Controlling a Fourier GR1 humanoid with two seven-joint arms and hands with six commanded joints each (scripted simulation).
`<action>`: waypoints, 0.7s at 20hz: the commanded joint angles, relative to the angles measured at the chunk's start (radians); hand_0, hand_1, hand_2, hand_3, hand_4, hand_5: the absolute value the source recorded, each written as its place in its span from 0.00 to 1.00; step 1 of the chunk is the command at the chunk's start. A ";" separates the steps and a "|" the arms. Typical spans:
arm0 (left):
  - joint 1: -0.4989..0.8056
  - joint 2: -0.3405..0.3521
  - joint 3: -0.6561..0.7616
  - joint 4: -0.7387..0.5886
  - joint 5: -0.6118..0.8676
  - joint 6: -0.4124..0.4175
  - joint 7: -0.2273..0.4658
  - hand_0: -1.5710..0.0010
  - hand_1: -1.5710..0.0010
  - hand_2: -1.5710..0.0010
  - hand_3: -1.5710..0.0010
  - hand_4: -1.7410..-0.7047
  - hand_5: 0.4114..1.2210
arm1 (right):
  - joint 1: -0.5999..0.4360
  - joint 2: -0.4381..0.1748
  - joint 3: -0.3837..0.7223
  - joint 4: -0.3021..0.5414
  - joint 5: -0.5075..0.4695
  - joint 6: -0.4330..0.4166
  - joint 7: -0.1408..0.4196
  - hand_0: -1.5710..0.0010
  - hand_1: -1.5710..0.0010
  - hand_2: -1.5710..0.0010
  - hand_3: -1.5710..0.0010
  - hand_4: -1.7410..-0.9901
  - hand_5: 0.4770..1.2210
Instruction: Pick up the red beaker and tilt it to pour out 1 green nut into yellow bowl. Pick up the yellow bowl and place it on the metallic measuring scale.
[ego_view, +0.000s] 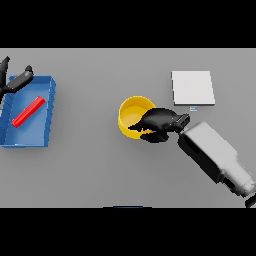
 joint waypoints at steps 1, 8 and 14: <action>-0.006 -0.006 0.002 0.012 -0.001 -0.003 -0.008 1.00 1.00 1.00 1.00 0.92 0.40 | -0.002 -0.003 0.003 -0.002 -0.001 0.006 0.000 0.26 0.31 0.32 0.34 0.20 0.90; -0.016 -0.006 -0.008 0.005 -0.012 0.001 0.009 1.00 1.00 1.00 1.00 0.92 0.39 | -0.020 -0.014 -0.008 -0.035 -0.012 0.023 0.054 0.05 0.07 0.07 0.20 0.06 0.98; -0.008 0.013 0.002 0.004 -0.007 -0.005 0.001 1.00 1.00 1.00 1.00 0.92 0.40 | -0.035 -0.092 -0.052 -0.149 -0.076 0.092 0.092 0.01 0.02 0.02 0.16 0.03 0.99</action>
